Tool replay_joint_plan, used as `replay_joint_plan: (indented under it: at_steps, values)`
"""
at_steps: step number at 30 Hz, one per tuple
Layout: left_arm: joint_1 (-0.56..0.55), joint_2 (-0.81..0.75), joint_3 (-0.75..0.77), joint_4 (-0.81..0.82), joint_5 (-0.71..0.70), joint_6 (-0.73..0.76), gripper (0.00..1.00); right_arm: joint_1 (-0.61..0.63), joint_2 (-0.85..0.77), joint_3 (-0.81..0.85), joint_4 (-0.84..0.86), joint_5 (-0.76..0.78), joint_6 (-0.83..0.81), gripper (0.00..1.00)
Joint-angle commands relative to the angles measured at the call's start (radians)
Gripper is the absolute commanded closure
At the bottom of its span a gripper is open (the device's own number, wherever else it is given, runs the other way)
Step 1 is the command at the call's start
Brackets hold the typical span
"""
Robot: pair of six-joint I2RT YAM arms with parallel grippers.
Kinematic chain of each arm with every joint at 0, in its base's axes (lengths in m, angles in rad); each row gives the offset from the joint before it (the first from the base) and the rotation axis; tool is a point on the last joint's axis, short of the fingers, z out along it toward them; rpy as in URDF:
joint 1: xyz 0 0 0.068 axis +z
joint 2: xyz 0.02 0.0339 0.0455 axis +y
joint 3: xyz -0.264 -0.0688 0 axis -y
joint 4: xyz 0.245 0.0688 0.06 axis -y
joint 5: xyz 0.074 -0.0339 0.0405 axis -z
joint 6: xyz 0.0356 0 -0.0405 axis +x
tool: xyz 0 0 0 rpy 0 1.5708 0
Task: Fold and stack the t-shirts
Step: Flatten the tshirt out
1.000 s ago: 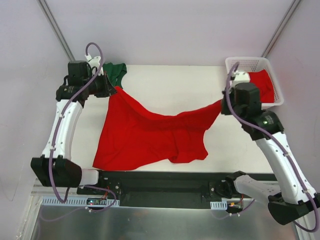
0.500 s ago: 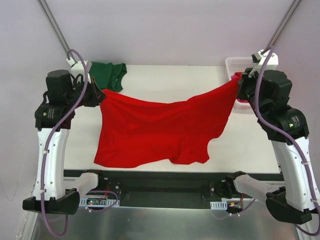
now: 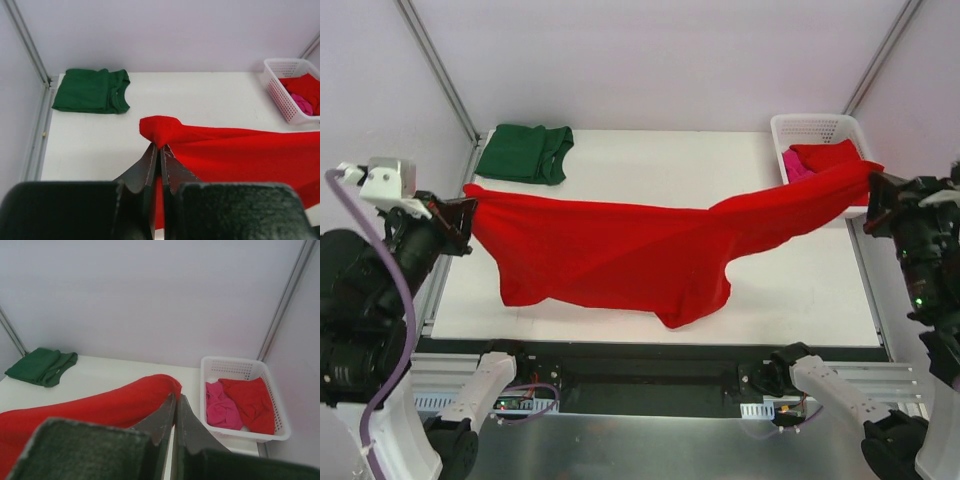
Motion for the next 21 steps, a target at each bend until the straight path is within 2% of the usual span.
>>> replay_joint_plan:
  at_steps: [1, 13, 17, 21]
  values:
    - [-0.004, -0.051, 0.0, 0.026, -0.115, 0.006, 1.0, -0.005, -0.042, -0.01, 0.063, 0.047, -0.05, 0.99]
    - [-0.04, -0.128, 0.152, 0.055, -0.209, 0.029, 1.0, -0.005, -0.123, -0.038, 0.141, 0.076, -0.076, 0.99]
    - [-0.046, -0.134, 0.212, 0.076, -0.178, 0.029, 1.0, -0.007, -0.14, -0.026, 0.159, 0.054, -0.084, 0.99]
    - [-0.07, -0.129, 0.261, 0.078, -0.076, 0.025, 1.0, -0.005, -0.139, 0.022, 0.107, -0.056, -0.082, 0.99]
